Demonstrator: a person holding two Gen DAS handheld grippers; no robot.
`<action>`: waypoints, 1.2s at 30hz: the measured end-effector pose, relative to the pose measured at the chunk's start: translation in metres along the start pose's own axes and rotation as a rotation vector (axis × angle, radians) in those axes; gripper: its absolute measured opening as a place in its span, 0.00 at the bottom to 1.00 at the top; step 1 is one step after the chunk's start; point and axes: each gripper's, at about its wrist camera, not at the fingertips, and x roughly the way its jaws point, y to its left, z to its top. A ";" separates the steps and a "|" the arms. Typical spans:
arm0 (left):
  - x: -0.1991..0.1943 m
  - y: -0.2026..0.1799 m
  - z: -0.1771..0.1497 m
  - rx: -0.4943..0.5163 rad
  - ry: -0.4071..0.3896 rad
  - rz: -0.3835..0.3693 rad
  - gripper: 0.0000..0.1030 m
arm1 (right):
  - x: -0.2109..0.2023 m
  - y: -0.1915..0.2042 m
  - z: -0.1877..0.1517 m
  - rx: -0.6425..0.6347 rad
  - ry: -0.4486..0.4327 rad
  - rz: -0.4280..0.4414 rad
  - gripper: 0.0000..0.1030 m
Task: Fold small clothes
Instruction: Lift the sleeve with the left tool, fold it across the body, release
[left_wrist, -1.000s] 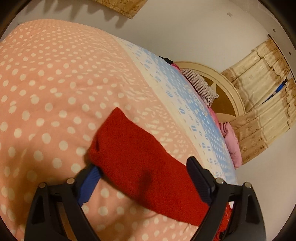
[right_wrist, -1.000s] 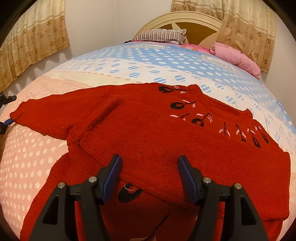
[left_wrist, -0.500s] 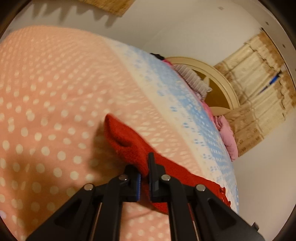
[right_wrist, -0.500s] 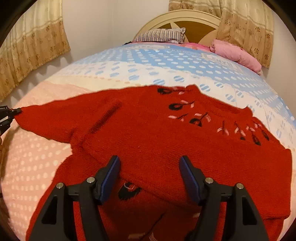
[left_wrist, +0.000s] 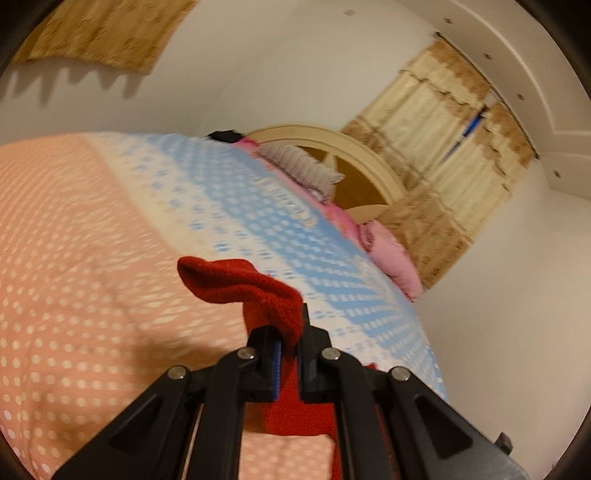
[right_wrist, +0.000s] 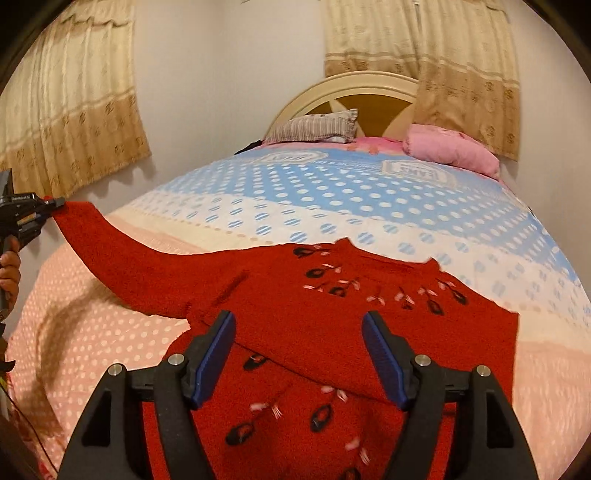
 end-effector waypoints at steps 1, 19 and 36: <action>0.001 -0.008 0.002 0.011 -0.001 -0.011 0.06 | -0.006 -0.004 -0.003 0.015 0.001 -0.003 0.70; 0.033 -0.150 0.007 0.164 0.016 -0.171 0.06 | -0.083 -0.046 -0.043 0.103 -0.040 -0.011 0.70; 0.089 -0.268 -0.074 0.304 0.153 -0.290 0.06 | -0.108 -0.079 -0.086 0.183 -0.032 -0.019 0.71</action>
